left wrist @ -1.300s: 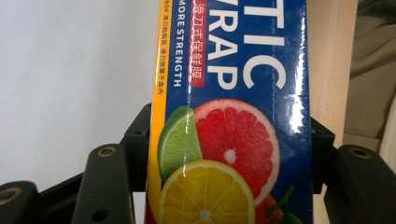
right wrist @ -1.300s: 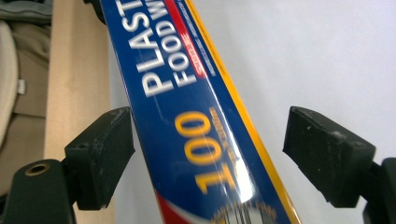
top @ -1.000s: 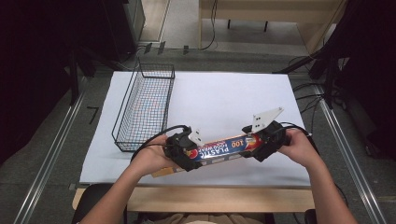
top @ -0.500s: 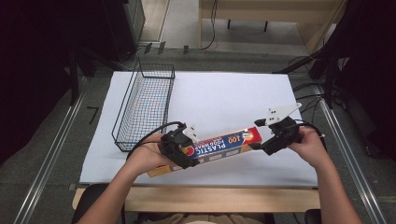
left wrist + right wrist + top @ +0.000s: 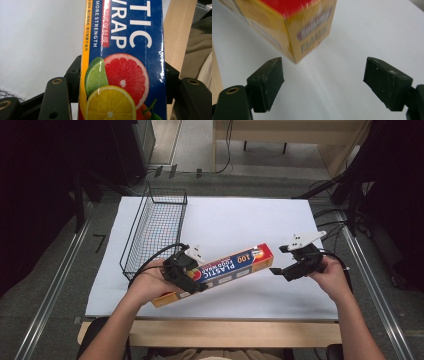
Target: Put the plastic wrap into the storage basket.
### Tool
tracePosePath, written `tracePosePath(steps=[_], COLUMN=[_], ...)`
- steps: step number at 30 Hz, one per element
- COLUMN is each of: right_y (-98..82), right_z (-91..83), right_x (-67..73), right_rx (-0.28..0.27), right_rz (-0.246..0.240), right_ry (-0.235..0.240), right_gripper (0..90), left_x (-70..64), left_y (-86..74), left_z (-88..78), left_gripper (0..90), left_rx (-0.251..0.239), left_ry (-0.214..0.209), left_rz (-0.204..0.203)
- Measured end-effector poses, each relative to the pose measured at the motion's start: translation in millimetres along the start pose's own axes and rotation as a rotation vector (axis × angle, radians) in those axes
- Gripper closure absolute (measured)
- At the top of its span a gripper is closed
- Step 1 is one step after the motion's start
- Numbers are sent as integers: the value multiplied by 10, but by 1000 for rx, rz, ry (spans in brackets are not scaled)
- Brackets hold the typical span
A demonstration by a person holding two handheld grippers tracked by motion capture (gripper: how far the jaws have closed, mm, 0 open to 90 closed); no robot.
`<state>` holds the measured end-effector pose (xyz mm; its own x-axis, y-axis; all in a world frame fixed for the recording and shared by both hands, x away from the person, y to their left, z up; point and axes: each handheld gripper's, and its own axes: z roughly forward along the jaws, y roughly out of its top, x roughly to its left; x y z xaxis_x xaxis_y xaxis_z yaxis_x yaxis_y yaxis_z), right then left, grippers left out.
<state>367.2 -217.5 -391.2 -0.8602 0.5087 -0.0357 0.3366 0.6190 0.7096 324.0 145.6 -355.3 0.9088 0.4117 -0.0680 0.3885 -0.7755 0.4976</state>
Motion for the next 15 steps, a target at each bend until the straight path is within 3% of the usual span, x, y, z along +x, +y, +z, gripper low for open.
tracePosePath(steps=[8, 11, 15], right_y=[-49, -60, -64], right_z=[192, 242, 308], right_x=[2, 1, 30], right_rx=[36, 29, 25], right_rz=[56, 77, 73], right_ry=[-39, -18, -27], right_gripper=[169, 169, 169], left_x=[62, 73, 94], left_y=[-30, -45, -61], left_z=[-113, -145, -178], left_gripper=[401, 401, 401], left_rx=[-25, -32, -36], left_ry=[19, 21, 29], left_rz=[-33, -34, -48])
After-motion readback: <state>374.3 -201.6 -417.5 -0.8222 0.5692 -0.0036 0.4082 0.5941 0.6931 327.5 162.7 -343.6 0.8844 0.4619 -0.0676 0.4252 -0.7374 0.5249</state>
